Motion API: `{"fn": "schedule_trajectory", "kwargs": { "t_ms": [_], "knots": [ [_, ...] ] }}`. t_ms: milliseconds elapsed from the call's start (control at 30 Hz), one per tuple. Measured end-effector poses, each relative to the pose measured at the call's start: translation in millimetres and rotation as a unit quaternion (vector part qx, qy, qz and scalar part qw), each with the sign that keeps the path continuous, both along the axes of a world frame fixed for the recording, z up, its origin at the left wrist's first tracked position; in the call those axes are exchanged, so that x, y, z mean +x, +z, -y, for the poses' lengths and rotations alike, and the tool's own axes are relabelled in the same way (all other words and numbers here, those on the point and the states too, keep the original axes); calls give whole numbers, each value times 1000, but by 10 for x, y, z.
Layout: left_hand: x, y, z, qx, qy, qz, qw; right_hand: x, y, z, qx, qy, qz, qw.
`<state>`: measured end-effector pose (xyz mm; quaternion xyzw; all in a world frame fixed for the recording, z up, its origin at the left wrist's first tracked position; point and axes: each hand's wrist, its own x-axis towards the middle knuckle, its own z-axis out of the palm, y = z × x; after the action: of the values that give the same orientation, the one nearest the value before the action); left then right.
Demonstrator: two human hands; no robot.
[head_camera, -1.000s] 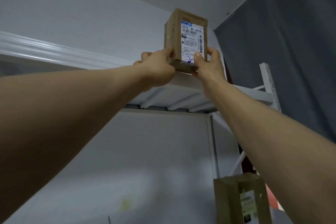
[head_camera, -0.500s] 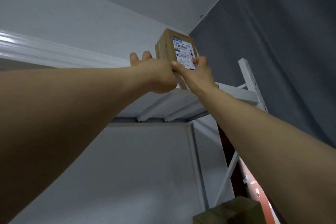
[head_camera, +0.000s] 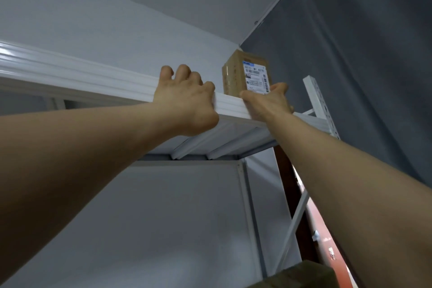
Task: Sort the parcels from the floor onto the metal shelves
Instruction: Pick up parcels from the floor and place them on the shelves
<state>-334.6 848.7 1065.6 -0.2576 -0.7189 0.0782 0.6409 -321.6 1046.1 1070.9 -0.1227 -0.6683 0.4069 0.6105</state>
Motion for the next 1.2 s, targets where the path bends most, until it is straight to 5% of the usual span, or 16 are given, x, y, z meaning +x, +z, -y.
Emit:
{"fn": "schedule_trajectory", "kwargs": {
  "t_ms": [600, 833, 1200],
  "knots": [
    [262, -317, 617, -8, -103, 14, 995, 273, -436, 1131, 73, -24, -103, 992],
    [722, -544, 1940, 21, -98, -72, 992, 546, -719, 2388, 84, 71, -176, 978],
    [1523, -2009, 4645, 42, 14, 109, 993, 1198, -2275, 4988, 82, 275, -2, 958]
  ]
}}
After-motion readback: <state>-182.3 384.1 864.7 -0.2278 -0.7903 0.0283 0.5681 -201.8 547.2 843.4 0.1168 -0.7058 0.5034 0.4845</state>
